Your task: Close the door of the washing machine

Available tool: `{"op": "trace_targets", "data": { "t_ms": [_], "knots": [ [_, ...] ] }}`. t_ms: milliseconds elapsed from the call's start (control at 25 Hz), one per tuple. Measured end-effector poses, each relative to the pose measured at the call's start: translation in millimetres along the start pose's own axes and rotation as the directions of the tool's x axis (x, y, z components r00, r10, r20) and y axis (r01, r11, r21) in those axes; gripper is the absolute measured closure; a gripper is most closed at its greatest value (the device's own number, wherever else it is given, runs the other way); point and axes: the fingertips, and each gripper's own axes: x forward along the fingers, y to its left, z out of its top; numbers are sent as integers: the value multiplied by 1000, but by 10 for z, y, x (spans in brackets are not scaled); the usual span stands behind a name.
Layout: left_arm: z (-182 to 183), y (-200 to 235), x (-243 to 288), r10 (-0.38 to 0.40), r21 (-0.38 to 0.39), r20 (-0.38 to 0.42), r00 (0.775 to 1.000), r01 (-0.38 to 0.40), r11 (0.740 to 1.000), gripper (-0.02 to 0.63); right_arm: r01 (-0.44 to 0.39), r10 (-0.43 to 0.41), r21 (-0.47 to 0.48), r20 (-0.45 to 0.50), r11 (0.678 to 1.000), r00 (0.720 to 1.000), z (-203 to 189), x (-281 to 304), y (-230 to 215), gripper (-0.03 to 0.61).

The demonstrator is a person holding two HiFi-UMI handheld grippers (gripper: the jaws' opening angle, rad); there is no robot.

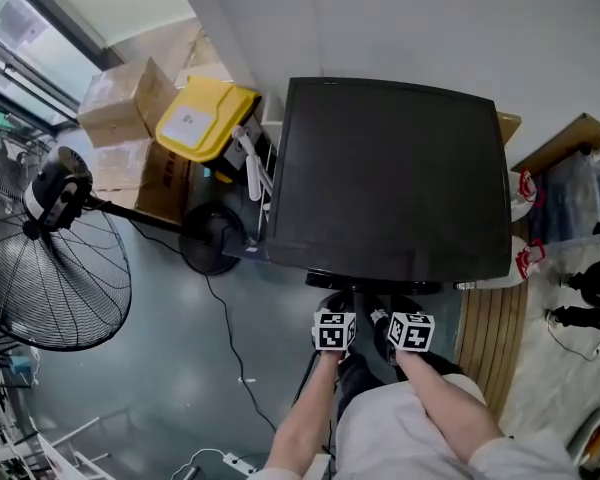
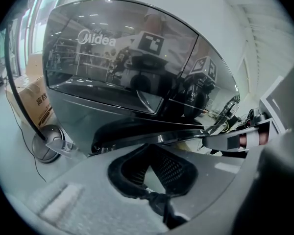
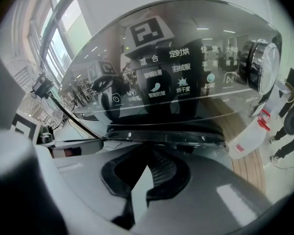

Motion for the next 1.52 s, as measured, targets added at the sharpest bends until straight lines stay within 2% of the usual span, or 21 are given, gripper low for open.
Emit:
{"op": "trace_targets", "data": {
  "t_ms": [320, 680, 1080, 1520],
  "knots": [
    [58, 22, 16, 18, -35, 6, 1000, -18, 999, 609, 17, -17, 11, 1, 1000, 1000, 28, 13, 5, 576],
    [57, 38, 6, 1, 34, -13, 1000, 0, 999, 608, 9, -8, -52, 9, 999, 1000, 35, 4, 25, 575],
    [151, -136, -315, -37, 106, 42, 998, 32, 994, 609, 3, 1, -23, 147, 1000, 989, 118, -380, 235, 576],
    [26, -477, -851, -72, 166, 110, 991, 53, 985, 609, -33, 40, -33, 243, 999, 969, -142, -896, 486, 575]
  ]
}}
